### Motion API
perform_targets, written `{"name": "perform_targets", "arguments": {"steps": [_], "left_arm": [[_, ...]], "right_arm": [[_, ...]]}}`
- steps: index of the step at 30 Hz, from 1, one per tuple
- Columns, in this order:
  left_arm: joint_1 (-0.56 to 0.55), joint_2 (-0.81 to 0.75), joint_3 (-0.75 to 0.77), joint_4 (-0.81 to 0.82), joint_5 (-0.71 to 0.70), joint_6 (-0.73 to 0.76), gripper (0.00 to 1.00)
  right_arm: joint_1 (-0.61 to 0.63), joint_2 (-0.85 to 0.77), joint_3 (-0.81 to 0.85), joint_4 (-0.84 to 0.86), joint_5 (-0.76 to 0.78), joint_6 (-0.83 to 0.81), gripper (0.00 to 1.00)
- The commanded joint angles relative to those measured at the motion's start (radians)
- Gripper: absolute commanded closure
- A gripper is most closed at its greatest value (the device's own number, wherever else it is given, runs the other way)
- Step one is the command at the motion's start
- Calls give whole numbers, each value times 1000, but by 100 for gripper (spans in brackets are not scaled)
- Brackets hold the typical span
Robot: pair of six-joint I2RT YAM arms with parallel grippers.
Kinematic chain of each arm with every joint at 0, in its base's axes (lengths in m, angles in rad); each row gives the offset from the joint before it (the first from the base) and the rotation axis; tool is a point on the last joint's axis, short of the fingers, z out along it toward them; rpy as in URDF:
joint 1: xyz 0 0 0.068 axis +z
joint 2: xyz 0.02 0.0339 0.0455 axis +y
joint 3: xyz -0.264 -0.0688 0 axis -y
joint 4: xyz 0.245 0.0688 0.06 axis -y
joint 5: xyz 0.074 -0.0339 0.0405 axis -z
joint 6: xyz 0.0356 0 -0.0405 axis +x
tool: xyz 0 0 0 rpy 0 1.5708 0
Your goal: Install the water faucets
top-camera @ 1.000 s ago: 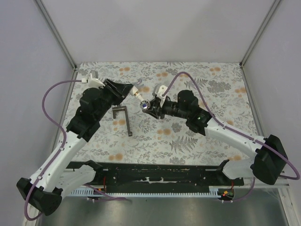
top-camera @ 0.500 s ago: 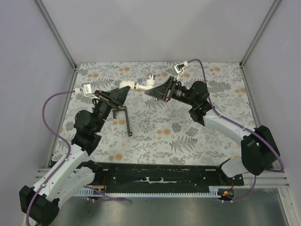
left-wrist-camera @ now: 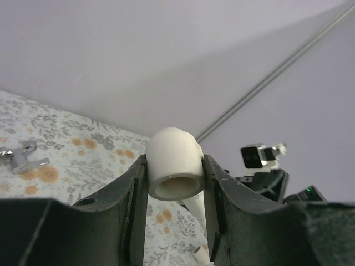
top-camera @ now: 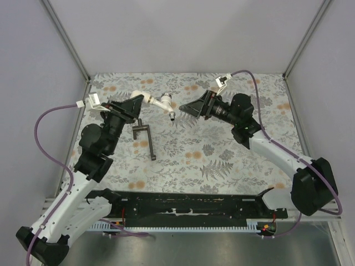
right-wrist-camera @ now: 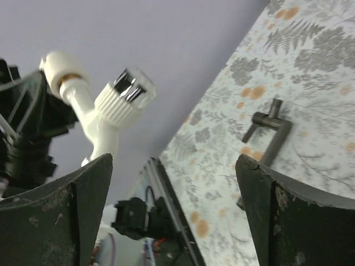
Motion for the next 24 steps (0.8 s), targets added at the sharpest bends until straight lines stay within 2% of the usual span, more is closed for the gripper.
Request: {"name": "perform_targets", "arguments": {"steps": [1,6,9,13,21,24], "left_arm": [[-2,33,158,-236,-131,-87,98],[-2,153,336,-563,-146,-190,98],[-2,188,364,-613,-102,-277,98],[-2,214,369,-633,-66,-360,98],[-2,239,395,-639,1,-411,98],[-2,245,399,-631,24,-422,98]], "right_arm": [[4,-152,53,-238,31,-529,2],[35,-245,17,-253,40,-885,2],[90,-271,11,-268,60,-1075,2],[206,-272,38,-345,173,-1266,2],[297,-213,32,-315,264,-1381,2],[312,-173,27,-272,301,-1404,5]]}}
